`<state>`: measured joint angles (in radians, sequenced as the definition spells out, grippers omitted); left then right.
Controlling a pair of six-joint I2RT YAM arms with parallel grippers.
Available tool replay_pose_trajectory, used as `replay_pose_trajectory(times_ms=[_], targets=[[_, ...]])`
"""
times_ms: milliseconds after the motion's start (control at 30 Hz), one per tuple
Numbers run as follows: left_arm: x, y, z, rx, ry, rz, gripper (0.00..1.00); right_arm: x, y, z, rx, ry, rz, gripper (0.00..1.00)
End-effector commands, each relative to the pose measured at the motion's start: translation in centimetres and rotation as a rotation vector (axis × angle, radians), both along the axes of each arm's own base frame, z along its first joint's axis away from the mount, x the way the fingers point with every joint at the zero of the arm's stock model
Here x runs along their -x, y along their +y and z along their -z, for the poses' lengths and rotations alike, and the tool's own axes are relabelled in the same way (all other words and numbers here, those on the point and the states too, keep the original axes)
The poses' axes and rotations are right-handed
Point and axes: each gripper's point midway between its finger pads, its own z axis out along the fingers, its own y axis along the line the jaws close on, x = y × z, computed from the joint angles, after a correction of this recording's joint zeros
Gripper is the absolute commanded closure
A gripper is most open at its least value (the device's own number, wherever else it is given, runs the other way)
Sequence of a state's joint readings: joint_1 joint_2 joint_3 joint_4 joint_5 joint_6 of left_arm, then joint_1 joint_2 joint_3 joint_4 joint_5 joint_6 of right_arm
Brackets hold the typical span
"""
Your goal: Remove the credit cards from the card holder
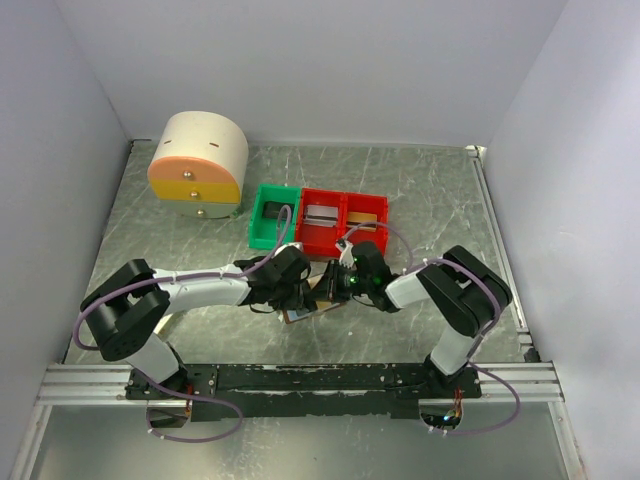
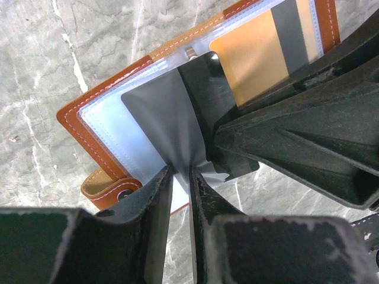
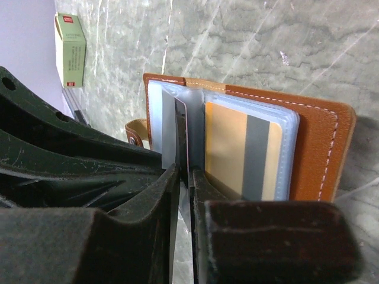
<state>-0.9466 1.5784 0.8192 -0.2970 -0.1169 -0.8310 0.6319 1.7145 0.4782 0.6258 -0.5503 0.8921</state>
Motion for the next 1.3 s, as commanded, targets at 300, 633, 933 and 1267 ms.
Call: replay_pose_trajectory(times_ms=[300,633,933,1267], targets=[[0.7,2.9,0.5,-0.085,-0.017,-0.035,0.62,-1.6,-2.9,-3.1,0.134,-0.151,0.098,1.0],[0.0,2.1,-4.0,0.043,-0.107,-0.045,0.38,-2.0,-3.8,-5.6,0.119,-0.234,0.13,1.0],[-0.4,3.6,-11.4,0.255,-0.3,-0.063,0.03,-1.4,-4.1,-9.7,-0.035,-0.415,0.154,1.0],[-0.3,4.6,-14.5,0.591,-0.329,0.014,0.02,1.2,-2.0,-15.6,-0.311,-0.474,0.033,1.0]])
